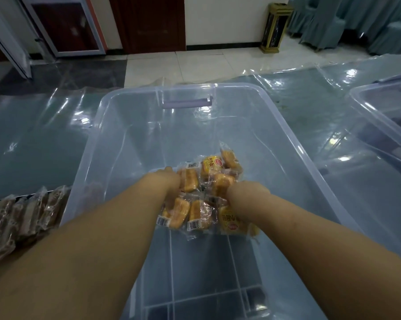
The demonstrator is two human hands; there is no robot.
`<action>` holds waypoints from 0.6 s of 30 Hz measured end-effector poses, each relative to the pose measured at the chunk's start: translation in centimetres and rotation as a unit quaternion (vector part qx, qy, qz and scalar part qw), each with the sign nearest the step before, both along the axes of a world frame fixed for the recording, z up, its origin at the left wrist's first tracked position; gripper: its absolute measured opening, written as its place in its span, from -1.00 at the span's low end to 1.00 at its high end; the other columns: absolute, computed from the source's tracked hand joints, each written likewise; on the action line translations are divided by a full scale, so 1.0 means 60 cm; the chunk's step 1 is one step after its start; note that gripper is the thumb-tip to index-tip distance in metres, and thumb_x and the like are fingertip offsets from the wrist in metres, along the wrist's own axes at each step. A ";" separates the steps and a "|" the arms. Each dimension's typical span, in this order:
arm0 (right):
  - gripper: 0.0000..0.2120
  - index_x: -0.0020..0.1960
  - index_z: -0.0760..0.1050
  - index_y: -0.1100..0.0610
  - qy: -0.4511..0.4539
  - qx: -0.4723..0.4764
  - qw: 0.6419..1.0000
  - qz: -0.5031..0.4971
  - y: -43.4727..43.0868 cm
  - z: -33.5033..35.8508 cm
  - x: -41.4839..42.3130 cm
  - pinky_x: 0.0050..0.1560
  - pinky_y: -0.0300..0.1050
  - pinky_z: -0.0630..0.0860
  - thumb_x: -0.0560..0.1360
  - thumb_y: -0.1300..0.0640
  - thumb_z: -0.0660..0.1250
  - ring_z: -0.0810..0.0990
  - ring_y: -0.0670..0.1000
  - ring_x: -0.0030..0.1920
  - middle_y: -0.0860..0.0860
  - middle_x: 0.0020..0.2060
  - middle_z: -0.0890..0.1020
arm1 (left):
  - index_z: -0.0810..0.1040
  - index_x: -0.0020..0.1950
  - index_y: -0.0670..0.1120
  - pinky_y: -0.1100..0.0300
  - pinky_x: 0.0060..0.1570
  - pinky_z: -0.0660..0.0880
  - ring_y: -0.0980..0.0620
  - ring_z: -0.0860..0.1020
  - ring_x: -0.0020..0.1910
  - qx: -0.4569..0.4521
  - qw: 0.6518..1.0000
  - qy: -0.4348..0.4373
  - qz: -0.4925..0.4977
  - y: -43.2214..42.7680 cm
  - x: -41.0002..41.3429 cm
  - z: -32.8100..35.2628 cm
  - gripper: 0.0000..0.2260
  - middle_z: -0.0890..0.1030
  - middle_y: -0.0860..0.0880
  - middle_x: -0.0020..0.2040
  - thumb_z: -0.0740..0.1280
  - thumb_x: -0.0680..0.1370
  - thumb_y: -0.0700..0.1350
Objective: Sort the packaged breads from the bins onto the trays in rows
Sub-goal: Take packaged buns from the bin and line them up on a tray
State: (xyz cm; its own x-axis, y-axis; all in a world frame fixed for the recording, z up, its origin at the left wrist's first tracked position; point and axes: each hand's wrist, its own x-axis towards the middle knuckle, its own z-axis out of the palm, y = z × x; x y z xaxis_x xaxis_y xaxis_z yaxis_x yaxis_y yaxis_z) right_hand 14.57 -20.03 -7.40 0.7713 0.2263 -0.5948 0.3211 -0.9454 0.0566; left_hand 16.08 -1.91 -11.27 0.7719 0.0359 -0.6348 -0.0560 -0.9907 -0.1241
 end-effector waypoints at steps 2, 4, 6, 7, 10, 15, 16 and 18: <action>-0.75 0.20 0.45 0.20 -0.003 0.010 1.000 -0.004 -0.001 0.001 -0.004 0.13 -0.02 0.47 0.53 0.22 0.25 0.51 0.14 0.13 0.12 0.13 0.52 | 0.43 0.32 -0.01 0.02 0.16 0.46 -0.15 0.44 0.16 0.003 1.000 -0.015 -0.007 -0.004 -0.007 0.006 -0.43 0.36 -0.11 0.25 0.52 0.35 -0.11; -0.75 0.19 0.46 0.19 -0.005 0.032 0.999 -0.012 -0.001 0.005 -0.008 0.13 -0.01 0.47 0.52 0.22 0.25 0.51 0.15 0.12 0.13 0.13 0.52 | 0.45 0.26 -0.02 0.01 0.14 0.48 -0.15 0.47 0.11 -0.017 1.000 -0.022 0.015 -0.004 -0.016 0.017 -0.50 0.40 -0.09 0.18 0.51 0.36 -0.15; -0.76 0.18 0.47 0.18 -0.025 0.058 0.998 -0.015 -0.004 0.017 -0.013 0.07 -0.03 0.47 0.52 0.22 0.23 0.52 0.13 0.07 0.13 0.11 0.54 | 0.47 0.19 0.00 0.02 0.04 0.51 -0.16 0.49 0.03 -0.042 0.998 -0.031 0.020 -0.001 -0.023 0.036 -0.56 0.38 -0.07 0.09 0.49 0.36 -0.22; -0.76 0.18 0.47 0.18 -0.036 0.067 0.997 -0.015 -0.006 0.026 -0.017 0.03 -0.05 0.47 0.52 0.23 0.23 0.52 0.12 0.02 0.13 0.09 0.54 | 0.46 0.18 0.01 0.05 -0.04 0.52 -0.16 0.50 0.00 -0.047 0.998 -0.037 0.012 0.001 -0.028 0.047 -0.56 0.36 -0.07 0.06 0.46 0.37 -0.26; -0.66 0.25 0.45 0.15 -0.069 0.087 0.994 -0.015 -0.013 0.060 -0.032 -0.05 -0.07 0.45 0.50 0.32 0.21 0.52 0.12 0.01 0.13 0.10 0.54 | 0.43 0.19 -0.03 0.09 -0.14 0.50 -0.14 0.52 -0.04 -0.044 0.997 -0.064 -0.012 0.004 -0.048 0.085 -0.59 0.33 -0.06 -0.03 0.40 0.39 -0.29; -0.56 0.30 0.39 0.08 -0.162 0.134 0.977 -0.013 -0.031 0.111 -0.078 -0.13 -0.06 0.46 0.45 0.32 0.22 0.53 0.15 0.04 0.12 0.09 0.52 | 0.37 -0.08 -0.03 0.14 -0.22 0.34 -0.08 0.41 -0.16 -0.112 0.974 -0.197 0.014 0.002 -0.102 0.165 -0.78 0.46 -0.09 -0.01 0.40 0.41 -0.13; -0.58 0.28 0.40 0.07 -0.181 0.149 0.972 -0.014 -0.034 0.122 -0.089 -0.16 -0.07 0.43 0.45 0.30 0.22 0.53 0.15 0.04 0.11 0.10 0.51 | 0.35 -0.10 -0.02 0.15 -0.24 0.31 -0.08 0.41 -0.16 -0.128 0.966 -0.224 0.025 0.003 -0.117 0.183 -0.77 0.46 -0.07 -0.05 0.40 0.40 -0.11; -0.60 0.23 0.43 0.05 -0.205 0.177 0.962 -0.023 -0.040 0.142 -0.112 -0.24 -0.10 0.39 0.42 0.30 0.23 0.52 0.14 -0.03 0.10 0.09 0.51 | 0.34 -0.10 0.00 0.15 -0.32 0.29 -0.05 0.43 -0.18 -0.153 0.947 -0.280 0.043 0.007 -0.150 0.215 -0.72 0.46 -0.02 -0.13 0.44 0.37 -0.10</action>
